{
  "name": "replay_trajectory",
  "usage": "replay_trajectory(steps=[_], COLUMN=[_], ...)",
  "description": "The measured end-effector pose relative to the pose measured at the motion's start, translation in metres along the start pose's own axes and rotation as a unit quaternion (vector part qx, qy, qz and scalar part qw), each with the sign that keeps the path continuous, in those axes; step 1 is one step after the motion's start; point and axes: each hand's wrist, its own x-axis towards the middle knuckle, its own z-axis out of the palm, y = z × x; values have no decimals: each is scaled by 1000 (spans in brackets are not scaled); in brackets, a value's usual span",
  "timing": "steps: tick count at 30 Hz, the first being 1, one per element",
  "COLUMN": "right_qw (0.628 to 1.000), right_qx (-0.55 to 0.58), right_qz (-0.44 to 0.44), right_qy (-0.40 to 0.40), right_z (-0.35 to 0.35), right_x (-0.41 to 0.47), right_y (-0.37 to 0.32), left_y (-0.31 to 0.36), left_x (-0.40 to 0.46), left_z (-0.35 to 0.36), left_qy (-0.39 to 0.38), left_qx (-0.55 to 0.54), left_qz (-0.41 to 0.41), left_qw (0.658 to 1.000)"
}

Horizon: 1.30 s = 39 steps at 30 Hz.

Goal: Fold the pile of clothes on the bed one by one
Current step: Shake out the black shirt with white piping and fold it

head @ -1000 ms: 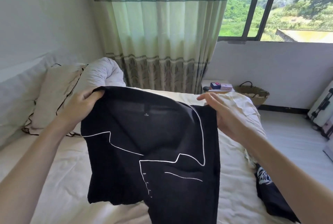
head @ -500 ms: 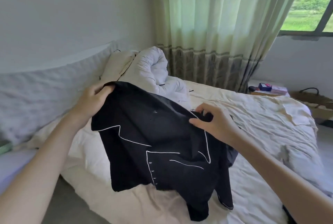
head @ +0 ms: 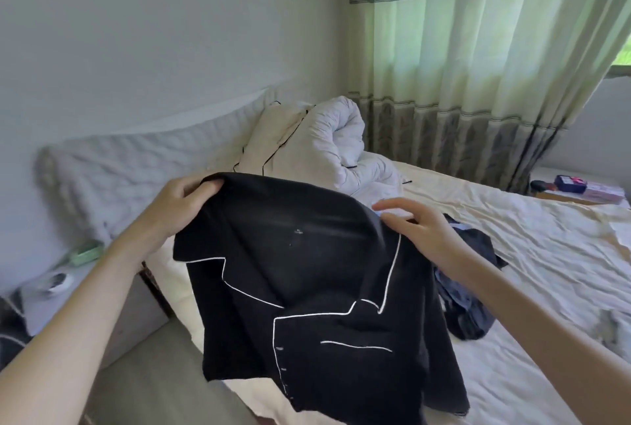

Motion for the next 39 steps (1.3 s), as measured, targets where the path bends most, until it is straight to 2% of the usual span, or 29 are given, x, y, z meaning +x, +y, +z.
replay_trajectory(steps=[2, 4, 6, 8, 10, 11, 13, 15, 17, 19, 21, 23, 24, 26, 28, 30, 33, 35, 39], right_qw=[997, 990, 980, 970, 969, 977, 996, 993, 979, 972, 982, 996, 992, 955, 923, 932, 980, 993, 975], right_qx=[-36, -64, -108, -173, -182, -147, -16, 97, 156, 176, 126, -10, -96, -259, -338, -319, -178, -108, -170], right_qz=[-53, -71, -78, -106, -148, -147, -89, -4, 59, 75, 60, -3, -51, -143, -183, -172, -93, -56, -130], right_qy=[-33, -103, -147, -133, -73, -43, -24, -64, -116, -140, -131, -84, -61, -19, 17, 22, 6, 6, 63], right_z=[6, 9, 11, 14, 17, 17, 15, 12, 13, 18, 25, 32, 34, 38, 41, 44, 49, 49, 49], right_x=[3, 4, 9, 16, 29, 36, 49, 57, 58, 58, 59, 62, 63, 63, 63, 64, 67, 66, 47], right_y=[-10, -22, -29, -36, -46, -52, -65, -72, -75, -76, -80, -87, -90, -96, -98, -94, -88, -84, -77], left_y=[-2, -3, 0, 8, 17, 20, 23, 20, 16, 11, 6, 4, 3, 1, -5, -11, -14, -14, -17], left_x=[1, 1, 1, 0, -2, -4, -9, -14, -19, -21, -19, -16, -14, -11, -11, -14, -23, -32, -59], left_z=[-8, -17, -26, -34, -43, -49, -66, -82, -88, -84, -78, -77, -77, -78, -77, -74, -73, -73, -69], left_qy=[16, 44, 57, 47, 1, -47, -165, -261, -284, -224, -119, -28, 15, 88, 132, 143, 133, 125, 188], left_qx=[58, 118, 122, 95, 48, 22, -49, -116, -145, -126, -82, 14, 71, 158, 193, 186, 155, 115, 111], left_qz=[6, 10, 10, 11, 8, 7, -3, -11, -6, -5, 10, 61, 90, 131, 139, 118, 107, 102, 98], left_qw=[998, 992, 991, 994, 999, 999, 985, 958, 948, 966, 989, 998, 993, 975, 962, 965, 973, 980, 971])
